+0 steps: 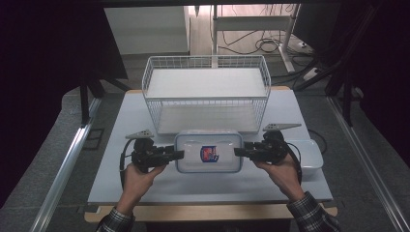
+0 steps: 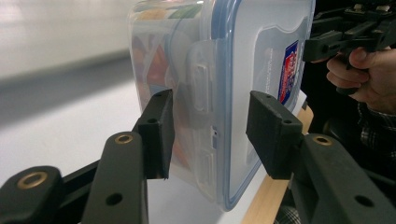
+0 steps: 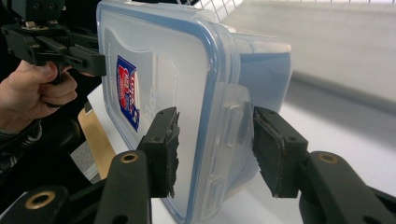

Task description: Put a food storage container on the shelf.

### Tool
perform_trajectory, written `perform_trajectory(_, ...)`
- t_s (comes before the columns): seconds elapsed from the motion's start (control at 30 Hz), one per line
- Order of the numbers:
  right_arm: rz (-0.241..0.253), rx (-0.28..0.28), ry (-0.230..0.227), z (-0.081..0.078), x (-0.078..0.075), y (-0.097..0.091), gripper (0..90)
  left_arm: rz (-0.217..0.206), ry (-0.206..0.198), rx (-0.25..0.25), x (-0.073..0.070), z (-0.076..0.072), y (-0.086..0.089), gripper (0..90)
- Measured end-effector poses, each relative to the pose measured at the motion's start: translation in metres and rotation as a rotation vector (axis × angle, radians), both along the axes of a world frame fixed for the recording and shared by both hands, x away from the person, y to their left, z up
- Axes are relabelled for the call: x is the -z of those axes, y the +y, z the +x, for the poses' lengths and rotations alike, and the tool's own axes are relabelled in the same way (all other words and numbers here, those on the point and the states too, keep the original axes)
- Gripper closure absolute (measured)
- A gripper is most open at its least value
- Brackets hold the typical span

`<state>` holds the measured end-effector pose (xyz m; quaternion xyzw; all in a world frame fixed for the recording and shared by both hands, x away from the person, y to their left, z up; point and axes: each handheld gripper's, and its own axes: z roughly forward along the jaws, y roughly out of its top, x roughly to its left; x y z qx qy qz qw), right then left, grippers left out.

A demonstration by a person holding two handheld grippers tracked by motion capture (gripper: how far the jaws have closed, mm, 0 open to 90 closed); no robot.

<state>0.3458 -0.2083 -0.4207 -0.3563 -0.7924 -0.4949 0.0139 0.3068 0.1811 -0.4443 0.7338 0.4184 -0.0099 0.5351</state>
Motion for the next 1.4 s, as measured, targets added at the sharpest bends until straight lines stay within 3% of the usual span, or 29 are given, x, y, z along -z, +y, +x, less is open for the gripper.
perform_trajectory(0.53,0.027,0.009,-0.088,0.032,-0.056,0.007,51.6,0.002,-0.086,-0.018,-0.057,0.03,0.006,52.6)
perform_trajectory(0.9,0.036,0.02,-0.128,0.058,-0.085,0.015,51.4,-0.008,-0.126,-0.033,-0.085,0.058,0.013,52.4)
perform_trajectory(1.4,0.067,0.059,-0.153,0.101,-0.117,0.018,50.6,-0.024,-0.134,-0.049,-0.119,0.104,0.015,52.2)
